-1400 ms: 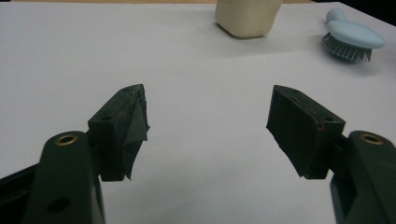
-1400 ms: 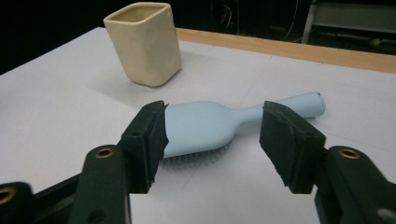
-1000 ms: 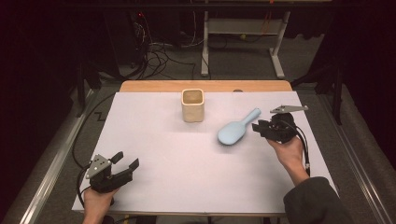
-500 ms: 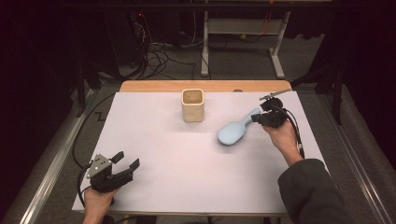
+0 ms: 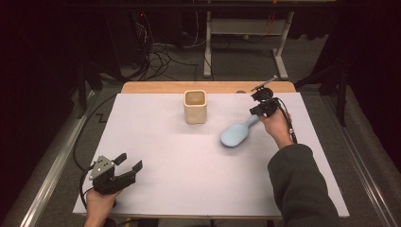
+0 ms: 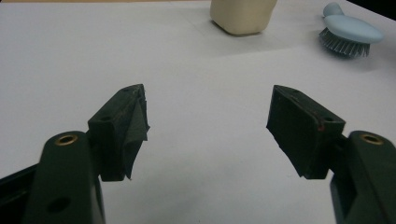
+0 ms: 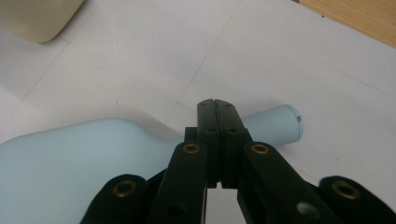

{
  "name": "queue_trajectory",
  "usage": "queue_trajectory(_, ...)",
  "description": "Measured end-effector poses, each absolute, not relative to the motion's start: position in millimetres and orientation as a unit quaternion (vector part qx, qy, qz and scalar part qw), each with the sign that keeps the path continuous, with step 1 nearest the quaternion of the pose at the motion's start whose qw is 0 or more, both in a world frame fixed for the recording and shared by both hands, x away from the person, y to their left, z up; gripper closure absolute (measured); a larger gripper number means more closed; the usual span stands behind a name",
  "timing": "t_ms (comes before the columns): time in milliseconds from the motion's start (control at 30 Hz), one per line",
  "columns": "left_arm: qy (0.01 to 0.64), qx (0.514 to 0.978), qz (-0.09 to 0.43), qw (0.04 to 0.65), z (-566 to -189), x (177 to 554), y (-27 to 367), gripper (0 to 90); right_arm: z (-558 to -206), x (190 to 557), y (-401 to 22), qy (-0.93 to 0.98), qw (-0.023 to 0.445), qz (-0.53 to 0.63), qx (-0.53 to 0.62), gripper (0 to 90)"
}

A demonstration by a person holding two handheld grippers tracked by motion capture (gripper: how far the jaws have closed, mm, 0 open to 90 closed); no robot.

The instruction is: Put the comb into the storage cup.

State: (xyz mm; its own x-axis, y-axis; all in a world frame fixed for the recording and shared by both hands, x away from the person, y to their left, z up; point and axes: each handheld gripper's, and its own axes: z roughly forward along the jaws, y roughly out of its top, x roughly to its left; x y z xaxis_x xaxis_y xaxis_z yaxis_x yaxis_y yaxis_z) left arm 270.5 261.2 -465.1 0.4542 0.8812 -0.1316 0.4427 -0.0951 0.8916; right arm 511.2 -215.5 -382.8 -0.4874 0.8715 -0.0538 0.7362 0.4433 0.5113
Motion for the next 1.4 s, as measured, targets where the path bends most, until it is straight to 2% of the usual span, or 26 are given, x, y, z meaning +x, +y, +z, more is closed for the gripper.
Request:
queue_trajectory(667, 0.469, 0.702, 0.225, 0.487, -465, 270, 263, 29.7, -413, 546, -194, 0.834, 0.161, 0.154, 0.505, 90.0)
queue_trajectory(1400, 0.466, 0.704, 0.224, 0.487, -465, 270, 261, 29.7, -419, 546, -197, 0.84, 0.143, 0.11, 0.512, 90.0)
